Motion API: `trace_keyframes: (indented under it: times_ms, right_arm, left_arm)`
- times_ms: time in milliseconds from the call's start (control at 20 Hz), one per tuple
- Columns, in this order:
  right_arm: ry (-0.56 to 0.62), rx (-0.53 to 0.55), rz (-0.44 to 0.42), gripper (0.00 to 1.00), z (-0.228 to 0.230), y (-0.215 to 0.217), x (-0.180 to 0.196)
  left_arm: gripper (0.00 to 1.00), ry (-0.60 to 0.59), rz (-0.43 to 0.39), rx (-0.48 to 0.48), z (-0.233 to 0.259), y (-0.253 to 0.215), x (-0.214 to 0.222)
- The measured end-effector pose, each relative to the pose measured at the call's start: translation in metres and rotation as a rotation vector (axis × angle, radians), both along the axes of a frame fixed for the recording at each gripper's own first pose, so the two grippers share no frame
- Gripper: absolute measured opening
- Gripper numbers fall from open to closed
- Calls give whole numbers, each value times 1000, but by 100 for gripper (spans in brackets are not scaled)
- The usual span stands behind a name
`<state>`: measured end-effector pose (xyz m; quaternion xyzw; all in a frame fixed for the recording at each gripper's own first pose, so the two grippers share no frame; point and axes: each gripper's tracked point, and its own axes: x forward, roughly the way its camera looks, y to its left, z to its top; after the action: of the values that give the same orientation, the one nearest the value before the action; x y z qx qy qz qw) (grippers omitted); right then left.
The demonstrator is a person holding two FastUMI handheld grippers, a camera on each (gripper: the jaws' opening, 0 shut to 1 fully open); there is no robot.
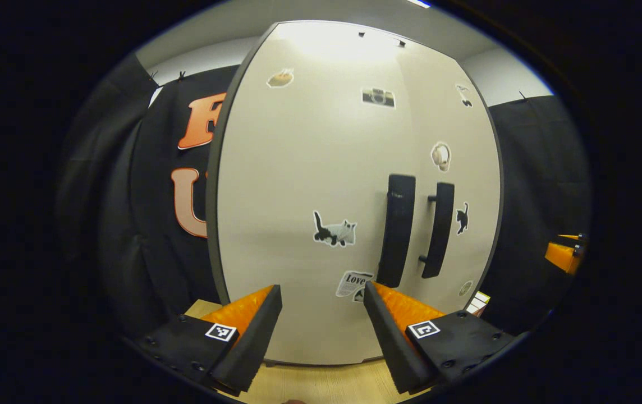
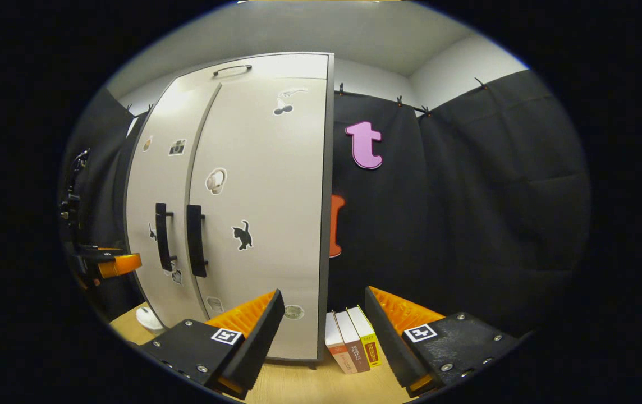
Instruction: Grab one shoe with the right hand and put it into the shoe cabinet, grab the other shoe with the left hand and put it into the shoe cabinet; then close the right door with the right hand and the left door with the left hand.
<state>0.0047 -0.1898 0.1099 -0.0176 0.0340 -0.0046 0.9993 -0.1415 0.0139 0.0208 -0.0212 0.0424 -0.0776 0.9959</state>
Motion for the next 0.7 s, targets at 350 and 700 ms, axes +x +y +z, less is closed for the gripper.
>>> trace_keyframes:
  times_ms: [350, 700]
  right_arm:
    - [-41, -3, 74, 89, 38, 7, -28]
    - [-58, -1, 84, 89, 57, -4, -51]
  left_arm:
    - [94, -81, 39, -21, 76, 46, -61]
    - [94, -127, 133, -49, 112, 111, -115]
